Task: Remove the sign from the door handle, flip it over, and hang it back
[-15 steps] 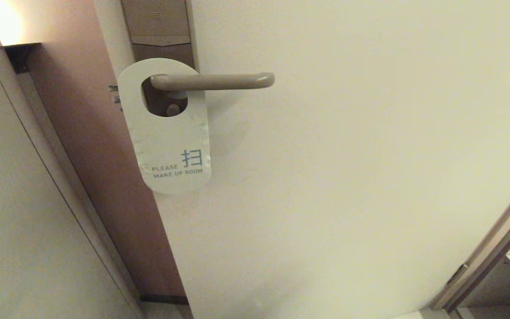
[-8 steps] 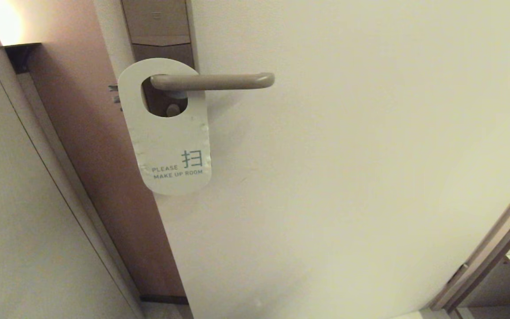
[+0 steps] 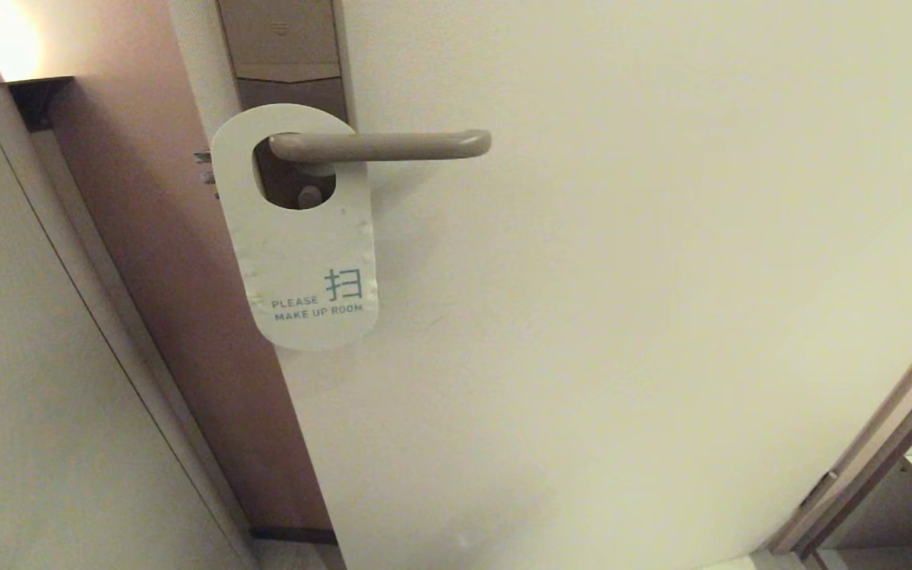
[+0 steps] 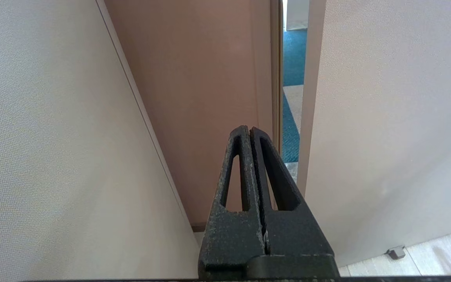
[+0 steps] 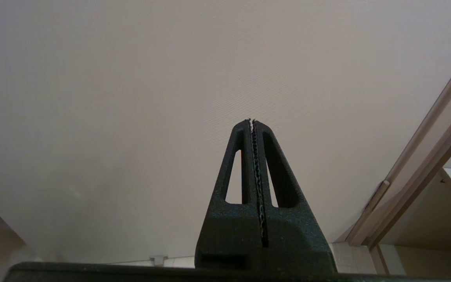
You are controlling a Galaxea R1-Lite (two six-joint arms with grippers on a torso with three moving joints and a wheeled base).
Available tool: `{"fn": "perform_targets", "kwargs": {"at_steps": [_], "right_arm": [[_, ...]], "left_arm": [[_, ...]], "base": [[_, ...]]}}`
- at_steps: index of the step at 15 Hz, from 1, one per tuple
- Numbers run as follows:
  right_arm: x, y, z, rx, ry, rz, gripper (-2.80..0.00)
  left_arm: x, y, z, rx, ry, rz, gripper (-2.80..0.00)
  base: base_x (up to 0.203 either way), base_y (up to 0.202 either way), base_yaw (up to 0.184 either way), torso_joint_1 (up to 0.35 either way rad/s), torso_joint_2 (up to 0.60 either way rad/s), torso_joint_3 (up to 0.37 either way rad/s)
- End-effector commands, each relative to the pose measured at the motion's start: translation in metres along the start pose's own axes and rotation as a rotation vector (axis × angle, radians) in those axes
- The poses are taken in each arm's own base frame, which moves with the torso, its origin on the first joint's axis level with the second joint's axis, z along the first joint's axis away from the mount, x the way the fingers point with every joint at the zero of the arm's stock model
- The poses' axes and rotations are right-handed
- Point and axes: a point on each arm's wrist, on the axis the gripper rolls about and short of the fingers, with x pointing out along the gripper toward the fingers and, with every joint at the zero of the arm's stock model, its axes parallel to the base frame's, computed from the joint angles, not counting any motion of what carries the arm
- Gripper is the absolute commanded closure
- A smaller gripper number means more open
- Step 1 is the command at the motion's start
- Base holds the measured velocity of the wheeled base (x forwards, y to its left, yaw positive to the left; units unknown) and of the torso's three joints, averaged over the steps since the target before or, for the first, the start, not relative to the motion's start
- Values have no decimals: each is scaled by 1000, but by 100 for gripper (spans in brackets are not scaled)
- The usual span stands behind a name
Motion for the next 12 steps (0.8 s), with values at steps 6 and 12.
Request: {"fn": "perform_targets", "kwargs": {"at_steps": [6, 12], "right_arm": [[0, 0, 0, -5, 0, 3, 0], [0, 0, 0, 6, 0, -20, 0]], "left_arm": [[0, 0, 0, 0, 0, -1, 0], [0, 0, 0, -1, 0, -1, 0]], "base": [[0, 0, 0, 0, 0, 0], [0, 0, 0, 0, 0, 0]]}}
